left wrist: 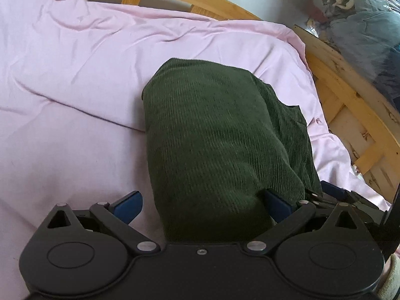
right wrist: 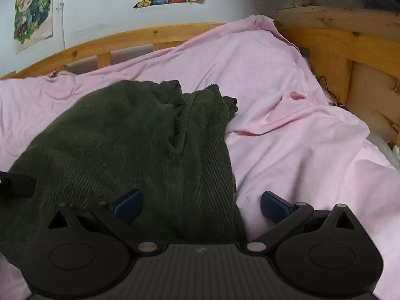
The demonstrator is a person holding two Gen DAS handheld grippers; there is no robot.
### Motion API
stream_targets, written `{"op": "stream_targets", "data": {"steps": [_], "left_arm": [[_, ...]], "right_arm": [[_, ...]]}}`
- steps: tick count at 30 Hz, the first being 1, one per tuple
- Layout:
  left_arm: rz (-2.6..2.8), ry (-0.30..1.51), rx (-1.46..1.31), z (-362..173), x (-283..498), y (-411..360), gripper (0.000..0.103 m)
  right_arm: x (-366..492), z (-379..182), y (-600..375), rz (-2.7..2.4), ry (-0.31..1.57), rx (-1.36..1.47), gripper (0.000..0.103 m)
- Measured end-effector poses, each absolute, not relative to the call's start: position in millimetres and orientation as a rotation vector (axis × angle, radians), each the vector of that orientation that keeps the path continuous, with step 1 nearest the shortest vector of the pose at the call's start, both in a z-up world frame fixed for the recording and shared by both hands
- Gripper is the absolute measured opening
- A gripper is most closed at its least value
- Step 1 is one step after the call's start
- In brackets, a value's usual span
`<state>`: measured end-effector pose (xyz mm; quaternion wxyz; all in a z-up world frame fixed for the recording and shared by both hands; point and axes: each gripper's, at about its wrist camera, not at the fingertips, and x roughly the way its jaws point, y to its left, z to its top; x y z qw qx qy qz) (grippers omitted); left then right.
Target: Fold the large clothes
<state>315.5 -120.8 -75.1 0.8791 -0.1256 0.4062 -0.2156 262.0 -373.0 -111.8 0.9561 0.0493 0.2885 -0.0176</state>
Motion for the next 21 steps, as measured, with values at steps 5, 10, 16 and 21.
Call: {"op": "stream_targets", "data": {"steps": [5,10,16,21], "left_arm": [[-0.437,0.808,-0.206,-76,309,-127,0.102],[-0.416,0.787,-0.222,-76,301,-123,0.102],[-0.450,0.870,-0.387,-85,311,-107,0.102],[-0.445,0.862,-0.410,-90,309,-109,0.102]], "right_arm": [[254,-115,-357,-0.082,0.560,0.011,0.102],[253,-107,-372,-0.048,0.541,0.142,0.102],[246,-98,-405,0.042,0.442,0.428,0.102],[269,-107,-412,0.083,0.454,0.435,0.103]]}}
